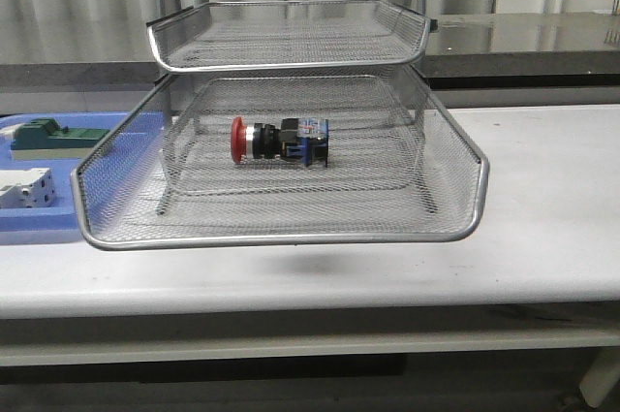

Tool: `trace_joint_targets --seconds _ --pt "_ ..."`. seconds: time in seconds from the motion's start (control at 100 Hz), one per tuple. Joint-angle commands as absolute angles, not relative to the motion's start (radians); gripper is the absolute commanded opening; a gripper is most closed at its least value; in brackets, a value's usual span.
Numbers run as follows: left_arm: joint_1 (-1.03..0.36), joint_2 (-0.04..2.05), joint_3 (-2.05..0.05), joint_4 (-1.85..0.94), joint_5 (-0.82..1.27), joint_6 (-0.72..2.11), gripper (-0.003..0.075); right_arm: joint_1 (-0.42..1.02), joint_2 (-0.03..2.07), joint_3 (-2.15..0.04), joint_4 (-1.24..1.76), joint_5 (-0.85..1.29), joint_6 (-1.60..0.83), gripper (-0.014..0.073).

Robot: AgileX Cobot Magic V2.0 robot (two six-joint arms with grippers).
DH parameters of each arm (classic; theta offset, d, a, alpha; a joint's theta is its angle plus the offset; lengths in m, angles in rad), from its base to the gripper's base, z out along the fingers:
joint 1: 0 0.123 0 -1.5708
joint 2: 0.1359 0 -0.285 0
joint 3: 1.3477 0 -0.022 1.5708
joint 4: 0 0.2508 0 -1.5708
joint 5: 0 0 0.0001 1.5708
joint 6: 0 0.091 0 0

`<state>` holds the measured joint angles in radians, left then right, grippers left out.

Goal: Place button on rack with both arms

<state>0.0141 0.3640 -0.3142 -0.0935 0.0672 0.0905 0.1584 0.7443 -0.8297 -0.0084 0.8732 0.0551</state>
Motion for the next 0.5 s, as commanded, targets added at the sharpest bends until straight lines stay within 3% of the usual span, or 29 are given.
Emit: trace_joint_targets --seconds 0.0,0.19,0.49 --pt "0.015 0.37 -0.342 -0.103 -0.015 0.082 0.0004 0.159 0.78 -0.857 0.064 0.794 0.054 -0.0068" --pt "0.015 0.37 -0.342 -0.103 -0.015 0.082 0.0004 0.193 0.901 -0.857 0.219 0.802 -0.071 -0.0067" --pt "0.015 0.37 -0.342 -0.103 -0.015 0.082 0.0004 0.398 1.116 -0.857 0.299 0.759 -0.131 -0.0067"
